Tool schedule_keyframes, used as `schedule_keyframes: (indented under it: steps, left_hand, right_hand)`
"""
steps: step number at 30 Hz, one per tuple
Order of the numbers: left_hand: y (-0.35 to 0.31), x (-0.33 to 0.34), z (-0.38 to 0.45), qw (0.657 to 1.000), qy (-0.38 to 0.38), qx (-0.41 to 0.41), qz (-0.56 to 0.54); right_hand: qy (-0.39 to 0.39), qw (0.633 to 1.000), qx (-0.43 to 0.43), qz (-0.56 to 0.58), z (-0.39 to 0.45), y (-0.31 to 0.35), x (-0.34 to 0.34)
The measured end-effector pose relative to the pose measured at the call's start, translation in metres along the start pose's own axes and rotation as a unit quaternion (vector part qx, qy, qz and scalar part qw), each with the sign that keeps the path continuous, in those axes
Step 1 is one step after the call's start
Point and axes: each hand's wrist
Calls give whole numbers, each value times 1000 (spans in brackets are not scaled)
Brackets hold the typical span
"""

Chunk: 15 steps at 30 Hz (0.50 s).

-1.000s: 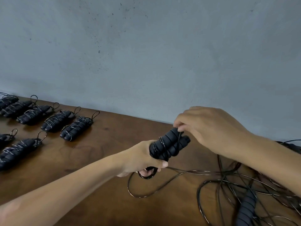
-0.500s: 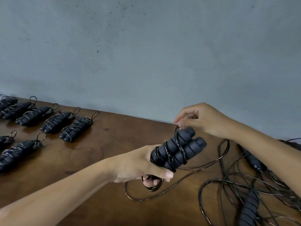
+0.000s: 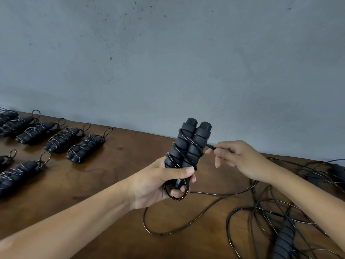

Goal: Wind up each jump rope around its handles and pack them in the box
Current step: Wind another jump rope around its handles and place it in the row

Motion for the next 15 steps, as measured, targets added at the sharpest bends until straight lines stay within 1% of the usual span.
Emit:
schedule_keyframes:
  steps: [4, 8, 10, 13, 15]
  left_hand:
    - [1, -2, 3, 998, -55, -15, -40]
    - [6, -8, 4, 992, -109, -45, -39]
    - [8, -10, 5, 989, -129, -59, -43]
    - [10, -15, 5, 981, -167, -82, -54]
    - [12, -20, 4, 976, -184, -101, -52]
  right_hand:
    - [-6, 999, 10, -42, -15, 3, -1]
    - [-27, 991, 6, -130, -28, 12, -3]
    - [-35, 988, 6, -150, -33, 18, -3]
    - [-66, 982, 9, -178, -39, 27, -4]
    - [-84, 973, -8, -217, -44, 34, -6]
Point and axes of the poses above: each hand's wrist, its own z-axis towards the middle knuckle, its own x-axis out of the palm, y = z × x, and after that the axes turned 11 degrees about z, right-handed
